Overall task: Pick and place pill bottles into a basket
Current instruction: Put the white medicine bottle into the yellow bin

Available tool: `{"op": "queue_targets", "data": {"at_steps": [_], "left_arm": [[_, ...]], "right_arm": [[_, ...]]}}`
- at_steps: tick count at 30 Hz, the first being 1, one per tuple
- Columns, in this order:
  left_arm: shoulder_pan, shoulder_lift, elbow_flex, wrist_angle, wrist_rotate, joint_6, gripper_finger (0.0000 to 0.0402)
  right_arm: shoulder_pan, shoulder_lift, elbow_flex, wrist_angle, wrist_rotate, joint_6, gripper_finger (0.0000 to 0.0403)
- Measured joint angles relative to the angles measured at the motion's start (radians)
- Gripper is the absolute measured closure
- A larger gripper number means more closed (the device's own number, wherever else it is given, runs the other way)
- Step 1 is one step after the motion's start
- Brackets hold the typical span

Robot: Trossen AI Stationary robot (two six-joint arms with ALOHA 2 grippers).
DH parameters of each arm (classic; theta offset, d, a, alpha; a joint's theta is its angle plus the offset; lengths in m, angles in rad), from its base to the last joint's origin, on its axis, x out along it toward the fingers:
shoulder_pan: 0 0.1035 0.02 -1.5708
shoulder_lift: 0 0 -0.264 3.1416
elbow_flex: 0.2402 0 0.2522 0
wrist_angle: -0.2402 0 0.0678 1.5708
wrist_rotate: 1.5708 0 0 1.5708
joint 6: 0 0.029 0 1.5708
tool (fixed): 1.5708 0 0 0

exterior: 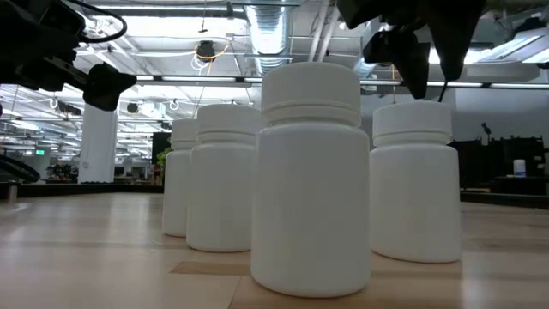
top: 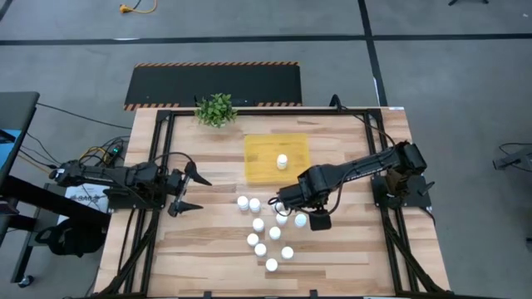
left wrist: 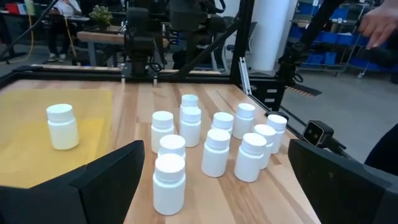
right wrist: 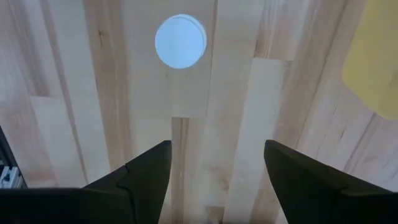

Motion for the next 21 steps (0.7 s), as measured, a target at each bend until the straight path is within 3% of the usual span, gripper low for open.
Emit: {"op": "queue_targets", "data": {"at_steps": [21], "left_arm": [[0.0, 0.0, 0.0, 0.0, -0.006, 0.012, 0.0015]], "right_arm": [[0.027, 0.0, 0.0, 0.024, -0.029, 0.023, 0.0154]]}}
